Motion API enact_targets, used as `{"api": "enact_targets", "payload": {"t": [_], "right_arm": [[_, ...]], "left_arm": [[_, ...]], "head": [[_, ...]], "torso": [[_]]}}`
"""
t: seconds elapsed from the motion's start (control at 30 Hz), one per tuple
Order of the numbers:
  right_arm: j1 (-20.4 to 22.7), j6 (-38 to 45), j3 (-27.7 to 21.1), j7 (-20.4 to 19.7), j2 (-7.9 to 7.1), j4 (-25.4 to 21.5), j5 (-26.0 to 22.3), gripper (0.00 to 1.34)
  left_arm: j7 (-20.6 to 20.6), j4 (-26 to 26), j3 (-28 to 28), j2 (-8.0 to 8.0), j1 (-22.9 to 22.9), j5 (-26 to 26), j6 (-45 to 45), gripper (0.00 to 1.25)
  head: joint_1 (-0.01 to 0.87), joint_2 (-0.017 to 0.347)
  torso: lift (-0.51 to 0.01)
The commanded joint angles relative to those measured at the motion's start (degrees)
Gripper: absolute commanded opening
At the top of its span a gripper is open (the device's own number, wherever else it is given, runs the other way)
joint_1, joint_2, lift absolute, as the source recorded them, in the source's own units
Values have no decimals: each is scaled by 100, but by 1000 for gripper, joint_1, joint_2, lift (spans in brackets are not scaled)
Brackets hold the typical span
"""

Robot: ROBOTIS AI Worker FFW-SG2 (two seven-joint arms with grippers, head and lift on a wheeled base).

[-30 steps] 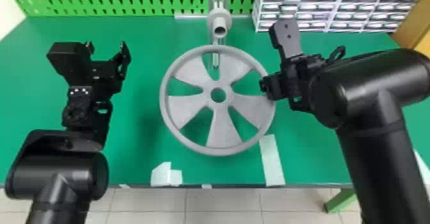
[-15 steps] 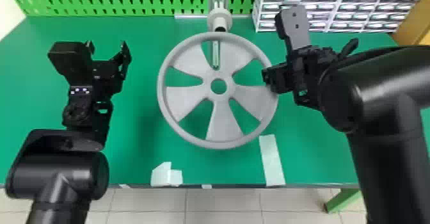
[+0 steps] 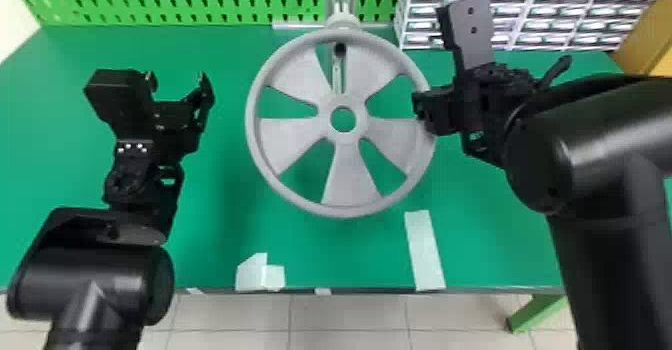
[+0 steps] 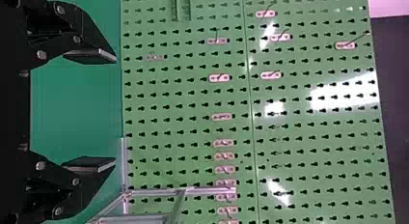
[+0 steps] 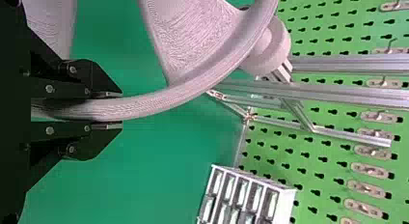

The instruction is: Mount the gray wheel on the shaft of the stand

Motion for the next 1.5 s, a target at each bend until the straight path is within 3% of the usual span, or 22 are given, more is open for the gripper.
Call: {"api": "enact_targets", "payload": {"t": [0.0,0.97,1.47], "right_arm": [[61,-306,32,0,-7,9,137,158],[483,-2310,-100,0,11,519,532,158],[492,-2899,-117,0,55,747,655,158]], "left_arm": [[-1,-153,-40,9,103,44,117,759],[210,-1252,-576,62,366,167,978,796],[272,-1270,-928,123,243,659,1207,787]], "head": [[865,52],[865,52],[865,52]], "torso": [[-101],[-101],[-101]]}}
